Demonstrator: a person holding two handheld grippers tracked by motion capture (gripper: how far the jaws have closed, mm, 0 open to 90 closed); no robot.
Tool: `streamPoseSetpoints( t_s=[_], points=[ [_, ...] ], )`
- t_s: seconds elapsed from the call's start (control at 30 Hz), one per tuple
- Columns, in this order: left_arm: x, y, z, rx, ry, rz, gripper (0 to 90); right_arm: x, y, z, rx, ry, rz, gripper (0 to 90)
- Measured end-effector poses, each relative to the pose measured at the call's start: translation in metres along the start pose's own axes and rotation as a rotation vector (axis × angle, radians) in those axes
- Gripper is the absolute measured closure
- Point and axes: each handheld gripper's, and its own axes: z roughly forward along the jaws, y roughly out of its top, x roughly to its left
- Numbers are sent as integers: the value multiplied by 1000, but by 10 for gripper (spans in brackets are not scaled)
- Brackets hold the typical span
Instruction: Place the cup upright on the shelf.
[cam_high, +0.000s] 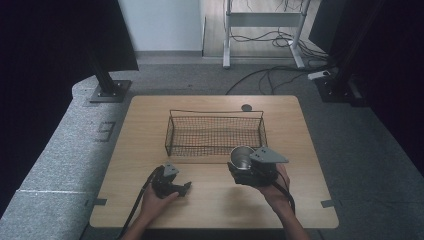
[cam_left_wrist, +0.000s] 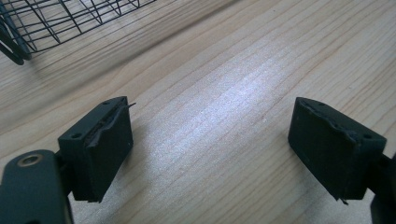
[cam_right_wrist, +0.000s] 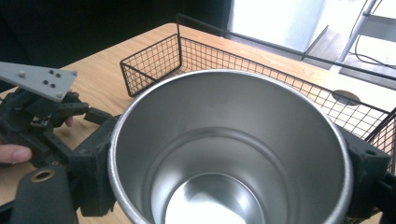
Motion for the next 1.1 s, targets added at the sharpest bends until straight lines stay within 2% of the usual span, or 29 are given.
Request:
streamPoseSetpoints(
  t_s=[0.6,1.1],
  points=[
    [0,0,0,0,1,-1,137,-4,18,3,-17,-11,-15,141],
    [0,0,0,0,1,-1,137,-12,26,11,-5,-29,-20,142]
  ],
)
